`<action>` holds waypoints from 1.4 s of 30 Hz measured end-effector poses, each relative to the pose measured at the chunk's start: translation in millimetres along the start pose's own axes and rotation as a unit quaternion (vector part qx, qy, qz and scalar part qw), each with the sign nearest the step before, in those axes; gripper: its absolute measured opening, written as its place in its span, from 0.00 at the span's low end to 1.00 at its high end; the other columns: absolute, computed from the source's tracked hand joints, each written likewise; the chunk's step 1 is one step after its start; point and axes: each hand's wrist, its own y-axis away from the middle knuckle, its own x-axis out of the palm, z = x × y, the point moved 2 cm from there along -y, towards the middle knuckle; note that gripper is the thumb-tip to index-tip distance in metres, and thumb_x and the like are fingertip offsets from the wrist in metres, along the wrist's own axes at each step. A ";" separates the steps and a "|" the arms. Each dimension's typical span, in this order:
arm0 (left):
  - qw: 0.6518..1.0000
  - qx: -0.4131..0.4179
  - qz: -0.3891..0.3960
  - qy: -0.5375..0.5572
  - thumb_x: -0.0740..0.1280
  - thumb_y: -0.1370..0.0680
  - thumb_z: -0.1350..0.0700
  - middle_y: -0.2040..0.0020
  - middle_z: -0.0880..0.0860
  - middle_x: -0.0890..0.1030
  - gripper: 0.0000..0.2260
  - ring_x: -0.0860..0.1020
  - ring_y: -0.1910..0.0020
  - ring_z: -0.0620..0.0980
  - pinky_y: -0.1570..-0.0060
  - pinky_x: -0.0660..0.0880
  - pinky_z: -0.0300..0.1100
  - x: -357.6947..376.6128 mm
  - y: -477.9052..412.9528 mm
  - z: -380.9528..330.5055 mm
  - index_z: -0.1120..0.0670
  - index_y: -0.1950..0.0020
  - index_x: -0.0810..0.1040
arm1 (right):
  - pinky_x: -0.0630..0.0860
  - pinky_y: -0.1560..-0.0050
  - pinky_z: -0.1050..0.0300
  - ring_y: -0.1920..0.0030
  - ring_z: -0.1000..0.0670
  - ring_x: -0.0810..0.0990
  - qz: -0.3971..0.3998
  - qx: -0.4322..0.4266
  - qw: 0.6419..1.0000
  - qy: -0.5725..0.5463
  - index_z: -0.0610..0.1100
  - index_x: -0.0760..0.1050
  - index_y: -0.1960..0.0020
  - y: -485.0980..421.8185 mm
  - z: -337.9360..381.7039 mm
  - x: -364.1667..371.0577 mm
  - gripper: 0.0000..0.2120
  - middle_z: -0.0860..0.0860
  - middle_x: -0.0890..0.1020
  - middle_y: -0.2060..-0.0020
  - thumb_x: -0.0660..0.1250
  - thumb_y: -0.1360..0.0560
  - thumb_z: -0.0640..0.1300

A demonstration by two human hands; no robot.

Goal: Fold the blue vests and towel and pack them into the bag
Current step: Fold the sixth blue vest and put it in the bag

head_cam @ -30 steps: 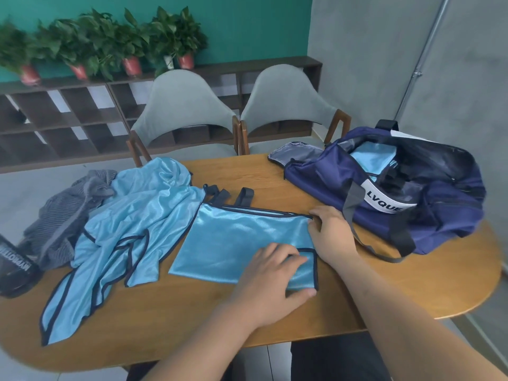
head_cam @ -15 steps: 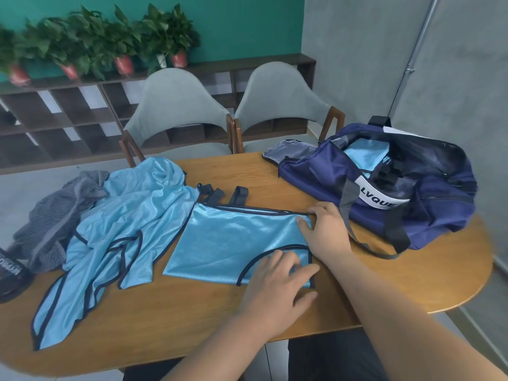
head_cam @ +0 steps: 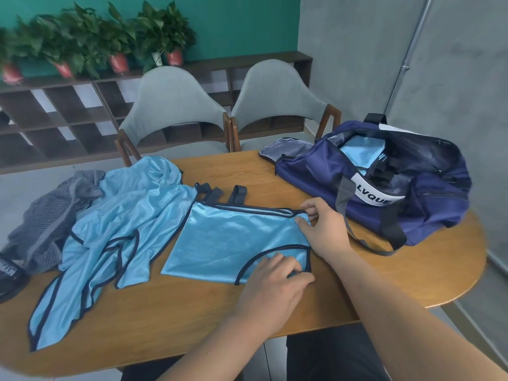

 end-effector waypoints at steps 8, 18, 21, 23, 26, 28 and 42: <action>0.990 -0.078 -0.058 0.101 0.67 0.16 0.53 0.48 0.44 0.78 0.08 0.78 0.50 0.44 0.48 0.77 0.43 -5.6 -2.5 -6.4 0.49 0.41 0.84 | 0.73 0.58 0.61 0.59 0.58 0.79 -0.003 0.065 0.998 0.006 0.52 0.79 0.45 -11.8 18.1 -9.6 0.12 0.56 0.80 0.62 0.77 0.26 0.46; 0.899 -0.243 -0.176 0.319 0.70 0.19 0.60 0.50 0.41 0.80 0.08 0.81 0.51 0.44 0.52 0.77 0.33 -58.6 -14.2 -14.4 0.47 0.45 0.83 | 0.82 0.56 0.53 0.55 0.49 0.85 0.021 0.167 0.979 -0.119 0.52 0.84 0.52 -52.8 65.4 -23.0 0.11 0.52 0.85 0.58 0.79 0.32 0.41; 0.863 -0.293 -0.210 0.353 0.69 0.19 0.60 0.52 0.44 0.81 0.09 0.81 0.56 0.47 0.57 0.75 0.32 -71.1 -6.3 -7.4 0.45 0.48 0.82 | 0.78 0.60 0.57 0.56 0.50 0.84 0.031 0.151 0.980 -0.125 0.51 0.84 0.52 -57.8 94.5 -13.9 0.11 0.52 0.85 0.59 0.80 0.32 0.40; 0.845 -0.317 -0.228 0.365 0.69 0.18 0.62 0.53 0.47 0.81 0.10 0.81 0.55 0.48 0.60 0.74 0.32 -78.5 0.9 -0.7 0.46 0.50 0.81 | 0.79 0.60 0.56 0.56 0.50 0.84 0.042 0.135 0.982 -0.122 0.51 0.83 0.53 -60.0 114.6 -0.8 0.11 0.52 0.85 0.59 0.80 0.32 0.40; 0.835 -0.335 -0.249 0.360 0.67 0.18 0.63 0.54 0.47 0.80 0.11 0.79 0.55 0.48 0.59 0.73 0.33 -87.6 14.8 13.8 0.46 0.52 0.79 | 0.81 0.57 0.56 0.56 0.52 0.83 0.062 0.104 0.989 -0.088 0.53 0.83 0.53 -61.7 144.6 23.4 0.11 0.53 0.84 0.58 0.78 0.31 0.41; 0.826 -0.353 -0.259 0.355 0.66 0.18 0.62 0.54 0.46 0.80 0.12 0.78 0.56 0.46 0.58 0.71 0.32 -92.3 26.6 24.8 0.45 0.52 0.80 | 0.77 0.61 0.58 0.58 0.53 0.82 0.084 0.090 0.990 -0.066 0.53 0.82 0.54 -61.8 160.8 43.7 0.10 0.53 0.84 0.58 0.77 0.30 0.40; 0.882 -0.432 -0.178 0.051 0.69 0.23 0.51 0.57 0.33 0.76 0.07 0.73 0.51 0.38 0.47 0.74 0.45 -76.5 107.3 100.0 0.37 0.51 0.78 | 0.75 0.62 0.59 0.63 0.54 0.80 0.107 0.084 0.990 0.026 0.50 0.79 0.46 -30.8 166.4 163.9 0.09 0.52 0.84 0.61 0.75 0.25 0.44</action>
